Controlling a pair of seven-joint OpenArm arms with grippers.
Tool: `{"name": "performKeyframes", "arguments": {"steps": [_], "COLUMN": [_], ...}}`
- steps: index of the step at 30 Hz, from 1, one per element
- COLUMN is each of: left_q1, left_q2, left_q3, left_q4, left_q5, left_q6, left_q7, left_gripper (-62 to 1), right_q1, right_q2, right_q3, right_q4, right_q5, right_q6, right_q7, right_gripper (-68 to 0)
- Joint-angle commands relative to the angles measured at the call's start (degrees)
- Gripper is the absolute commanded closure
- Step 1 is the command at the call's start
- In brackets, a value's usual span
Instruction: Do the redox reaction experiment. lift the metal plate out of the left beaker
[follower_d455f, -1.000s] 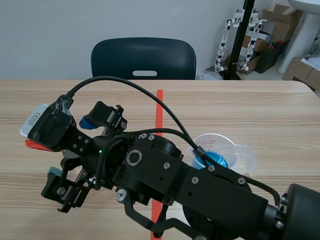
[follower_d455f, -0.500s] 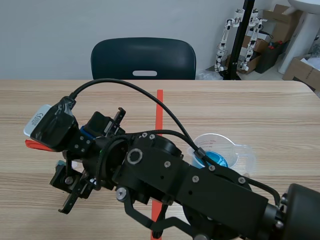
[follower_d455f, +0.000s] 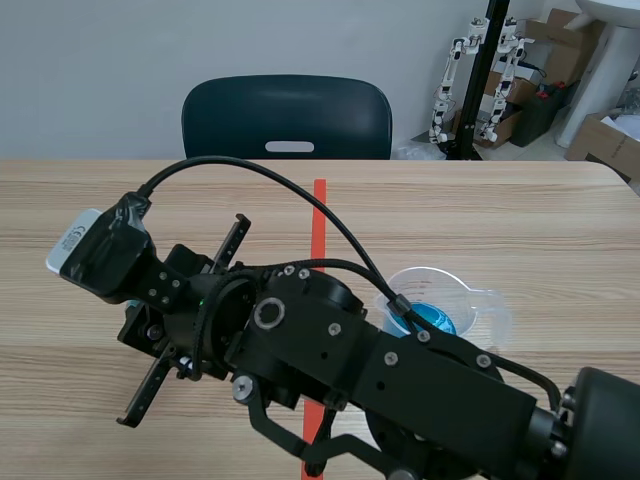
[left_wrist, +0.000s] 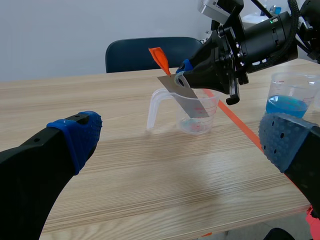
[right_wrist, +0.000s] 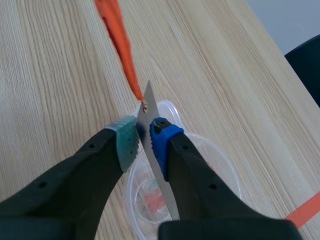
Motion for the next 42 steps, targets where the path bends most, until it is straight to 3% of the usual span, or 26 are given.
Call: {"name": "performKeyframes", "arguments": {"steps": [1, 3, 18, 23, 34, 42], "left_q1": [0.5, 0.5, 0.5, 0.5, 0.5, 0.5], "left_q2": [0.0, 0.0, 0.0, 0.0, -0.1, 0.0], "left_q3": [0.0, 0.0, 0.0, 0.0, 0.0, 0.0], "left_q4": [0.6, 0.6, 0.6, 0.6, 0.6, 0.6], "left_q5": [-0.3, -0.3, -0.3, -0.3, -0.3, -0.3], "left_q6": [0.1, 0.1, 0.1, 0.1, 0.1, 0.1], "left_q7": [-0.8, -0.8, -0.6, -0.6, -0.6, -0.6], "left_gripper": [-62.3, -62.3, -62.3, -62.3, -62.3, -62.3], "right_q1": [1.1, 1.1, 1.1, 1.1, 1.1, 1.1], "right_q2": [-0.9, -0.9, 0.3, 1.4, 8.2, 12.4], "right_q3": [0.4, 0.4, 0.5, 0.5, 0.5, 1.7], "right_q4": [0.7, 0.7, 1.0, 1.0, 9.0, 14.7], "right_q5": [0.0, 0.0, 0.1, 2.1, 6.9, 13.8], "right_q6": [-0.2, -0.2, -0.1, 0.0, 0.0, 0.0], "right_q7": [0.7, 0.9, 1.8, 2.5, 6.6, 7.4], "right_gripper": [-3.0, -0.6, -0.6, -0.6, -0.6, -0.6]}}
